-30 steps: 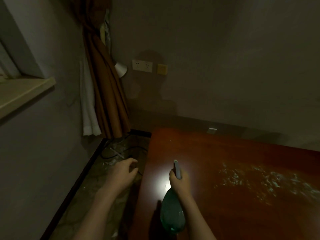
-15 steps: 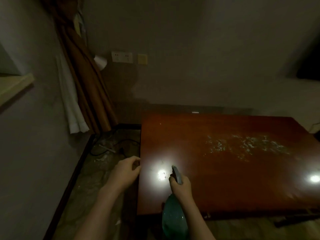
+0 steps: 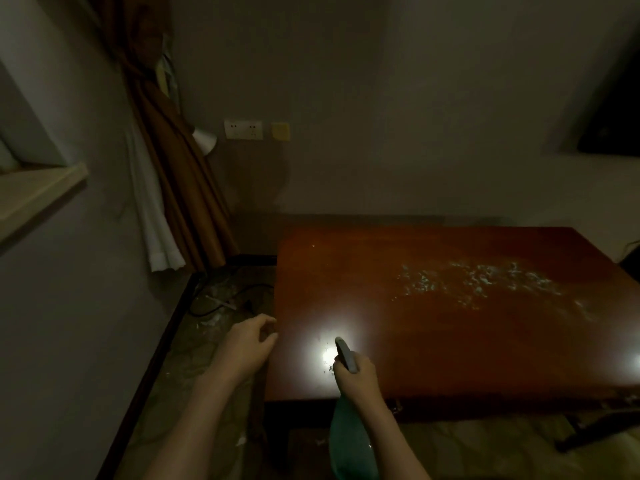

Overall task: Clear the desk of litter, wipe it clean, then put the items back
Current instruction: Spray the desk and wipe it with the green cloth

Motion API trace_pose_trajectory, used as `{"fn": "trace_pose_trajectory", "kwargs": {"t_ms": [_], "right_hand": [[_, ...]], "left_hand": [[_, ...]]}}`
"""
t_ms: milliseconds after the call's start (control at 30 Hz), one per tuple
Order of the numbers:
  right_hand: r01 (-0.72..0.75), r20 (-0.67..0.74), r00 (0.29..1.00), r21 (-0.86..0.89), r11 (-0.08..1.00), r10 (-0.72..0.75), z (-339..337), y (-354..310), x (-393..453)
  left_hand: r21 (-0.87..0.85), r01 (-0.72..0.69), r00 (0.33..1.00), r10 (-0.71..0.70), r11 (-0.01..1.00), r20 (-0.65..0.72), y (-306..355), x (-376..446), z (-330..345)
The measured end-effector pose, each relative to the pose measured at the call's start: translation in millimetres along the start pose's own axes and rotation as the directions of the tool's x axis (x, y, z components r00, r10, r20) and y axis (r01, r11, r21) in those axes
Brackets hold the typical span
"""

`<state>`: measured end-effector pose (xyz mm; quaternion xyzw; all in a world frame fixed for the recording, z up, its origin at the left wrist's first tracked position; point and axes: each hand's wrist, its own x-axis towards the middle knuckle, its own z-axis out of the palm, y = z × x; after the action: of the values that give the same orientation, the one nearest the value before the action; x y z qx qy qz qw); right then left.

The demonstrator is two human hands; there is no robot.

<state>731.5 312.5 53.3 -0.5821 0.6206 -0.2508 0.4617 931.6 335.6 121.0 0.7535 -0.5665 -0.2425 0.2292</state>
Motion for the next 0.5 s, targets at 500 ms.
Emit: {"fn": "trace_pose_trajectory", "kwargs": {"t_ms": [500], "right_hand": [[-0.009, 0.137, 0.990, -0.067, 0.998, 0.018, -25.8, 39.6, -75.1]], "left_hand": [[-0.085, 0.056, 0.994, -0.064, 0.995, -0.088, 13.2, -75.4, 24.8]]}}
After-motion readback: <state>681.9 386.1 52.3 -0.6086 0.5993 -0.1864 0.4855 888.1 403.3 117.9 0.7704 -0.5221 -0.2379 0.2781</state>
